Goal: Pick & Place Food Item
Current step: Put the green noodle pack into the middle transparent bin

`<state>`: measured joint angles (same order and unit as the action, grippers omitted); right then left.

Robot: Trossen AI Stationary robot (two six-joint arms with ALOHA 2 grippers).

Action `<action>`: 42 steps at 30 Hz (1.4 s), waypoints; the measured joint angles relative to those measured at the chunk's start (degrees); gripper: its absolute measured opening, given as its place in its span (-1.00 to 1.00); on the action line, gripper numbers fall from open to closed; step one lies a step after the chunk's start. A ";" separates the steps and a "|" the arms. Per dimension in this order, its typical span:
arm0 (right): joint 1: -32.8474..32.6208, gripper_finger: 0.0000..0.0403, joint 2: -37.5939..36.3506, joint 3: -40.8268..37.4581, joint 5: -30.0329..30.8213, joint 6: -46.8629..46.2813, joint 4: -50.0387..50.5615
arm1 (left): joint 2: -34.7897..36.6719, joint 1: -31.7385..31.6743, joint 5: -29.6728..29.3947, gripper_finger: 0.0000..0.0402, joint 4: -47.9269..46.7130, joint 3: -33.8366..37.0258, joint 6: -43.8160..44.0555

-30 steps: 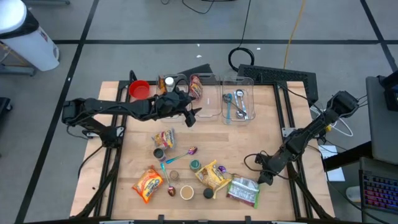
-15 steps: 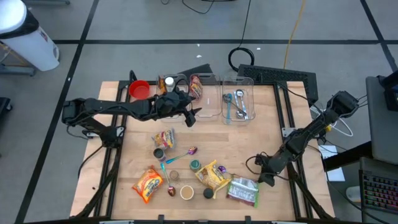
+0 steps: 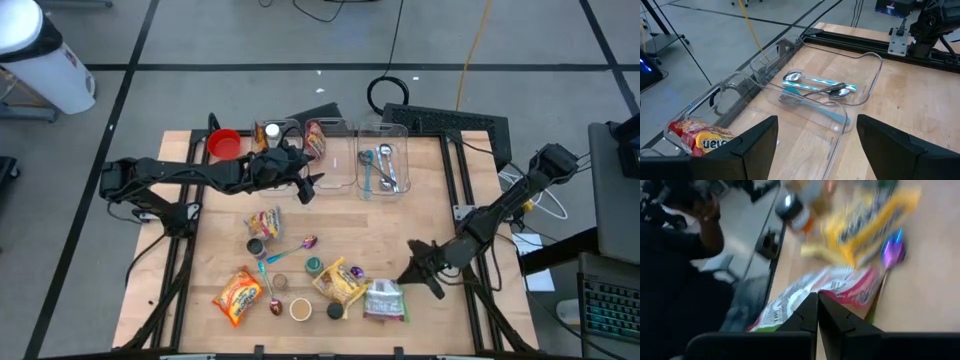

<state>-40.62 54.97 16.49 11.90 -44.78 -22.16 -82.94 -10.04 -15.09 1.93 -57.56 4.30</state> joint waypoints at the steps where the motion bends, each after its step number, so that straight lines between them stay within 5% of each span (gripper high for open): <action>1: 0.00 -1.00 -0.81 0.00 1.96 2.92 -0.36 | 0.00 0.02 0.00 0.36 0.00 0.00 0.13; 9: 0.11 -1.00 -5.73 0.00 13.52 30.92 -10.56 | 0.00 0.00 0.04 0.36 1.31 0.00 0.55; 16: 4.71 -1.00 -7.61 0.02 13.66 48.54 -19.02 | 0.00 0.07 5.36 0.36 8.96 -0.01 3.01; 21: 11.47 -1.00 -7.56 0.02 11.09 52.88 -22.82 | 0.00 0.28 10.53 0.36 13.60 -0.04 4.62; 34: 28.74 -1.00 -0.68 0.02 8.92 52.99 -33.98 | -0.04 5.52 10.52 0.36 16.92 -0.04 4.85; 42: 33.08 -1.00 8.72 3.66 9.32 53.48 -39.78 | -1.61 10.31 4.20 0.36 20.78 -0.07 2.43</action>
<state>-7.54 63.69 20.15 21.22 8.70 -61.94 -84.55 0.27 -10.89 22.72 -57.63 6.73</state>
